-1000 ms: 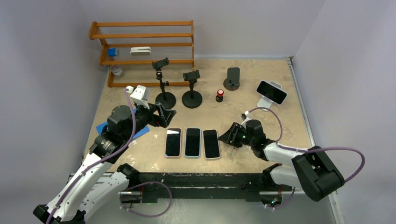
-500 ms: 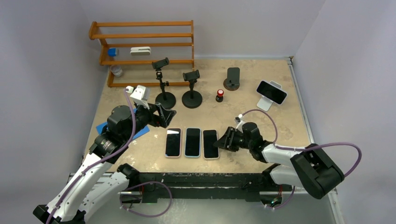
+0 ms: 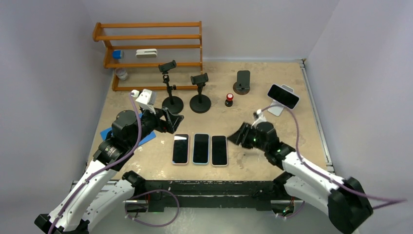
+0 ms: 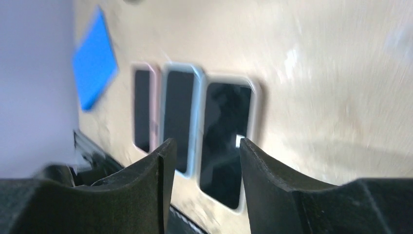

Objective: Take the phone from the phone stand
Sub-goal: Place the phone at the center of the board.

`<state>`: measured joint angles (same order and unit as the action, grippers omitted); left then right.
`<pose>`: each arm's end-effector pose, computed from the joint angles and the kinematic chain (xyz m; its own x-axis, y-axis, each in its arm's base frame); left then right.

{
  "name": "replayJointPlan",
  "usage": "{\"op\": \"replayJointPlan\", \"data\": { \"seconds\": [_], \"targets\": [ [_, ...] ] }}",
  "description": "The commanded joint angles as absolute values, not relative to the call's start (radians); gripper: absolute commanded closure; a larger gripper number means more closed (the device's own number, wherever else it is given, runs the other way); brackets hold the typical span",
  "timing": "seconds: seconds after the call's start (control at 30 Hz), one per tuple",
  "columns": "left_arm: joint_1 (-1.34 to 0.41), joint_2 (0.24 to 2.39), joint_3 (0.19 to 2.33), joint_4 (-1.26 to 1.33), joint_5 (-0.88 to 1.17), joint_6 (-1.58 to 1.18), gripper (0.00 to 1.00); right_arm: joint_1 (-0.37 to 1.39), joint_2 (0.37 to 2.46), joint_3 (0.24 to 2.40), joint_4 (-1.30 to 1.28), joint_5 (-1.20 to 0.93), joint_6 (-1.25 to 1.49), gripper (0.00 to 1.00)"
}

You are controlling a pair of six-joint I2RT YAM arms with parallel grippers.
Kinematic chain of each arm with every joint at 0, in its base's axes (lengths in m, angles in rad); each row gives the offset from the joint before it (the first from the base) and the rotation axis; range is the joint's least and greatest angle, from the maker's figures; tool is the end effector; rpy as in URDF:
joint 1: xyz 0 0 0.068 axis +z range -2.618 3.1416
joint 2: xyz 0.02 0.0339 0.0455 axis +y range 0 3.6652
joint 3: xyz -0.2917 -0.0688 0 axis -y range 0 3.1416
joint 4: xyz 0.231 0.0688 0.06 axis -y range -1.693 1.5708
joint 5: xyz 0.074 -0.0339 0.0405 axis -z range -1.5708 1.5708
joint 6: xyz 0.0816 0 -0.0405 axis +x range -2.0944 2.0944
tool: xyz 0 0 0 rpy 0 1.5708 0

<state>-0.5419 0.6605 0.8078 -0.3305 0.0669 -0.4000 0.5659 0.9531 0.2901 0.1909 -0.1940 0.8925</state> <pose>0.1361 -0.0883 0.3574 -0.3661 -0.2331 -0.9009 0.4651 0.7927 -0.3941 0.1665 0.1244 0.1863 -0.7634 0.4202 -0.4906 -0.1222 0.6518 0.7485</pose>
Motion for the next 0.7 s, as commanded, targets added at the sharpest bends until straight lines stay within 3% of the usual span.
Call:
{"op": "replayJointPlan", "data": {
  "seconds": [0.0,0.17,0.27,0.3,0.67],
  "targets": [
    [-0.544,0.647,0.837,-0.291,0.069,-0.396,0.18,0.568,0.823,0.557,0.015,0.123,0.741,0.45],
    [-0.544,0.643,0.839,-0.296,0.059,-0.399,0.18,0.568,0.878,0.757,0.013,0.372,0.611,0.32],
    [-0.544,0.655,0.861,-0.336,0.008,-0.420,0.09,0.568,0.952,0.860,0.058,0.504,0.623,0.04],
    [-0.544,0.661,0.870,-0.351,-0.012,-0.427,0.09,0.568,0.991,0.894,0.070,0.539,0.641,0.01],
    [-0.544,0.640,0.879,-0.370,-0.059,-0.430,0.07,0.561,1.405,1.216,0.112,0.674,0.538,0.01]
  ]
}}
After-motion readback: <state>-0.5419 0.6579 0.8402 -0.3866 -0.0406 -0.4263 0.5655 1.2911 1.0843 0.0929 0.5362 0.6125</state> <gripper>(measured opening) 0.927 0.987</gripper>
